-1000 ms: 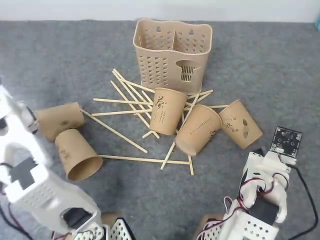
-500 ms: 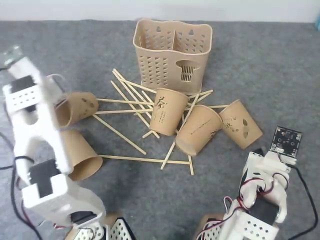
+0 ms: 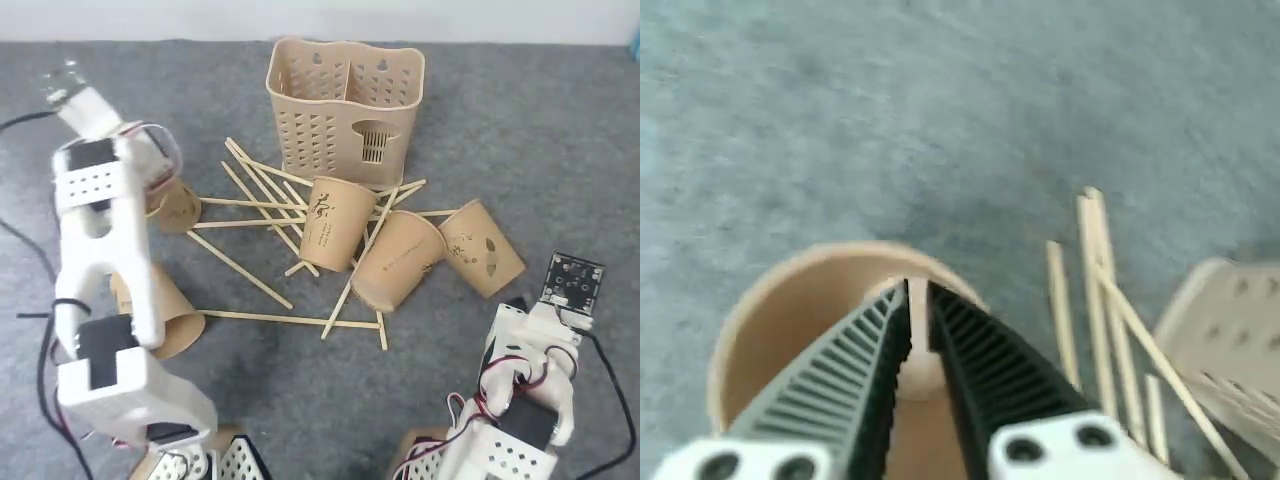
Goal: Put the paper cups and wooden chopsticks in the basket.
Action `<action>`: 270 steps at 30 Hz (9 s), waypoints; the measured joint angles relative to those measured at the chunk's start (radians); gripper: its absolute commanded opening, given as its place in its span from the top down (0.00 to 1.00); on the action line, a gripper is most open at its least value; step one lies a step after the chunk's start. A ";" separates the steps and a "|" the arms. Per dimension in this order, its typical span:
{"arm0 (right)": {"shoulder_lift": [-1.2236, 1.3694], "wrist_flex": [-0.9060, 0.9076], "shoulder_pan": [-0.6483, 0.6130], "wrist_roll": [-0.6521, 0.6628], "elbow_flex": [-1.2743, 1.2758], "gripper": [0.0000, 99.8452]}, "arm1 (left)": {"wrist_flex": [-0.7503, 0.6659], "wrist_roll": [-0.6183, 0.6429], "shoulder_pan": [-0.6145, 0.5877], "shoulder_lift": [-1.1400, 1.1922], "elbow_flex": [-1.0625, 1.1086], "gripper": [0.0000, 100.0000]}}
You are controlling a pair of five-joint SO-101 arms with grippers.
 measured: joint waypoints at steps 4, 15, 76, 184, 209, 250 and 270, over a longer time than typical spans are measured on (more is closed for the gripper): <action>0.000 0.000 0.000 0.000 0.000 0.91 | -0.021 -0.003 0.075 0.000 0.000 0.81; 0.000 0.000 0.000 0.000 0.000 0.91 | -0.023 -0.003 0.091 0.000 0.000 0.80; 0.061 0.000 -0.226 -0.051 -0.172 0.91 | 0.471 -0.100 0.638 0.000 -1.126 0.99; 1.886 0.043 -0.437 -0.437 -1.410 0.76 | 0.350 -0.376 0.141 -0.594 0.284 0.82; 2.012 0.292 -0.305 -0.324 -1.726 0.87 | 0.305 -0.376 0.133 -0.600 0.324 0.82; 2.443 0.612 -0.284 -0.203 -2.147 0.99 | 0.293 -0.374 0.137 -0.600 0.371 0.82; 1.812 0.539 -0.302 -0.121 -2.142 0.99 | 0.293 -0.373 0.137 -0.600 0.371 0.82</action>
